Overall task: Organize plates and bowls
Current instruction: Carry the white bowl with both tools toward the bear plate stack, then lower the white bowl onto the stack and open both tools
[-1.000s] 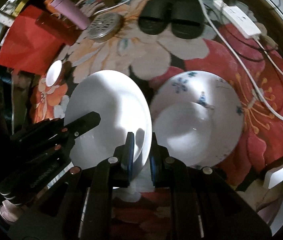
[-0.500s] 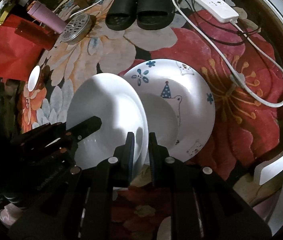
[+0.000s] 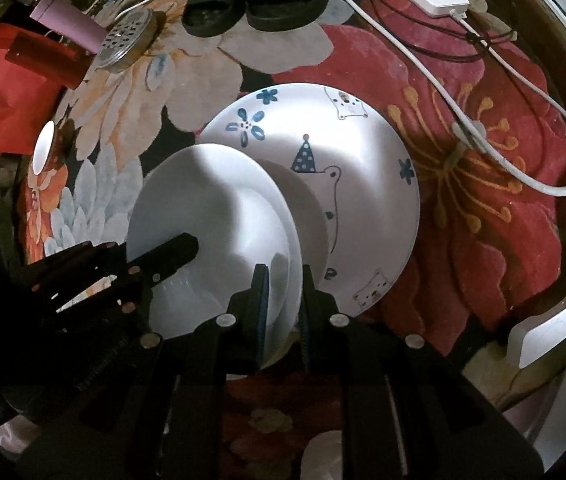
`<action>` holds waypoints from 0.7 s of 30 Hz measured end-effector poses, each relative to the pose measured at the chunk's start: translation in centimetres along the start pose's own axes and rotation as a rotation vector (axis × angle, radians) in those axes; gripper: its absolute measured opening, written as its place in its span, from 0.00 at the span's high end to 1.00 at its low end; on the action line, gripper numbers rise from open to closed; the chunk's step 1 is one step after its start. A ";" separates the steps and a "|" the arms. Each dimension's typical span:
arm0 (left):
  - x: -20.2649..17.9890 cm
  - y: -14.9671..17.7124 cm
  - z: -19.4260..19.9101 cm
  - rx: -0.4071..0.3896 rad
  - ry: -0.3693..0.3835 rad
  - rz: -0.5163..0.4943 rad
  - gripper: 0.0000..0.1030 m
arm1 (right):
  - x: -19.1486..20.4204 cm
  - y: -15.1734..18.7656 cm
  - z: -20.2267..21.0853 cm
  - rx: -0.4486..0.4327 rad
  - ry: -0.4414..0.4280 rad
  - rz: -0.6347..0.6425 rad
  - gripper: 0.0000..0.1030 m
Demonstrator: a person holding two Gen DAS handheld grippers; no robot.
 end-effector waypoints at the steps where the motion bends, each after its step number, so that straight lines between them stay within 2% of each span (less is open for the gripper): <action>1: -0.1 0.1 -0.2 0.004 0.000 -0.003 0.86 | -0.1 0.0 -0.2 0.002 0.003 0.000 0.86; 8: -0.5 0.4 -1.0 0.022 0.006 -0.014 0.86 | -1.2 0.0 -0.8 0.008 0.027 0.003 0.84; 14: -0.2 0.2 -0.7 0.005 0.005 0.007 0.83 | -1.7 -0.3 -0.5 -0.012 0.032 -0.003 0.84; 16: -0.2 0.1 -0.5 -0.001 0.027 0.020 0.75 | -1.6 -0.4 -0.4 -0.015 0.030 -0.002 0.84; 17: -0.3 0.1 -0.3 -0.002 0.039 0.025 0.66 | -1.6 -0.5 -0.3 -0.016 0.027 -0.003 0.84; 18: -0.5 0.1 -0.2 -0.005 0.050 0.027 0.54 | -1.6 -0.5 -0.3 -0.018 0.027 -0.005 0.84; 19: -0.7 0.1 0.1 -0.013 0.057 0.024 0.47 | -1.5 -0.5 -0.3 -0.019 0.024 -0.006 0.84; 20: -1.0 0.1 0.4 -0.022 0.055 0.018 0.34 | -1.4 -0.6 -0.2 -0.019 0.021 -0.007 0.84; 21: -1.0 0.0 0.8 -0.041 0.026 0.013 0.28 | -1.5 -0.6 -0.2 -0.020 0.027 -0.008 0.84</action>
Point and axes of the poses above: each gripper's, at about its wrist camera, not at the fingertips, and z roughly against the way its jaws point, x to its left, y to its underside, the point moved 6 cm from there along -z, roughly the way its jaws point, and after that the axes turned 9 degrees about -x, right-handed, at the moved point
